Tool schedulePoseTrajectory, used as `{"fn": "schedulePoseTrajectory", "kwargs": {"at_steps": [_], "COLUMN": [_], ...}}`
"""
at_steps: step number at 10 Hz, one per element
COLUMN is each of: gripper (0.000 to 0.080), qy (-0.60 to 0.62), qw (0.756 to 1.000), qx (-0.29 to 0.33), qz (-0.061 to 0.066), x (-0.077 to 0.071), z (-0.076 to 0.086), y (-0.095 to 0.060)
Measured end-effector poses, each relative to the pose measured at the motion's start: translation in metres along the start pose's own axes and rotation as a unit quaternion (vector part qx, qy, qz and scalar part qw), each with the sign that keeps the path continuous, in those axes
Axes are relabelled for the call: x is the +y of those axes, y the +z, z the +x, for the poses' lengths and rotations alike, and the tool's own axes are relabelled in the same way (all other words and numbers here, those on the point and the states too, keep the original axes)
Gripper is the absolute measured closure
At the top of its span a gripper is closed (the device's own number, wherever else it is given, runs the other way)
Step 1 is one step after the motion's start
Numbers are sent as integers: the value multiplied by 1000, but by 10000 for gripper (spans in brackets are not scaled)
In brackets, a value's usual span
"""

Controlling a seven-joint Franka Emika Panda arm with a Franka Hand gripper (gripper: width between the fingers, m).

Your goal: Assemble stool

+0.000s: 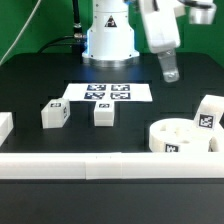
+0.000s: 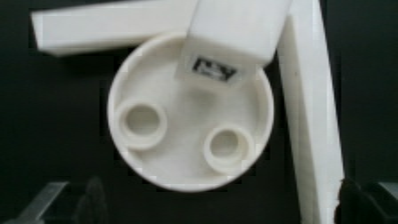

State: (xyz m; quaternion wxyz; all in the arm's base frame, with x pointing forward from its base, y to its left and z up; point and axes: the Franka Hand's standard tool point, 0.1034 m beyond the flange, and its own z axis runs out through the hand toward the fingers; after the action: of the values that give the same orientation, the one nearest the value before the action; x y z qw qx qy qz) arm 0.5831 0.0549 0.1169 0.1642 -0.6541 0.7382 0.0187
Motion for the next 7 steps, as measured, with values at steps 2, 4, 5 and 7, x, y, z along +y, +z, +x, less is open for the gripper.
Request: {"fn": "schedulePoseTrajectory", "kwargs": {"at_steps": [2, 4, 5, 7], "gripper": [150, 150, 150, 150], "qy": [-28, -46, -45, -190], "qw": [1000, 999, 999, 981], "qx": [5, 4, 3, 12], "qz": [0, -5, -5, -45], "x": [-2, -2, -2, 0], "z": [18, 18, 17, 13], "y": [-4, -3, -3, 3]}}
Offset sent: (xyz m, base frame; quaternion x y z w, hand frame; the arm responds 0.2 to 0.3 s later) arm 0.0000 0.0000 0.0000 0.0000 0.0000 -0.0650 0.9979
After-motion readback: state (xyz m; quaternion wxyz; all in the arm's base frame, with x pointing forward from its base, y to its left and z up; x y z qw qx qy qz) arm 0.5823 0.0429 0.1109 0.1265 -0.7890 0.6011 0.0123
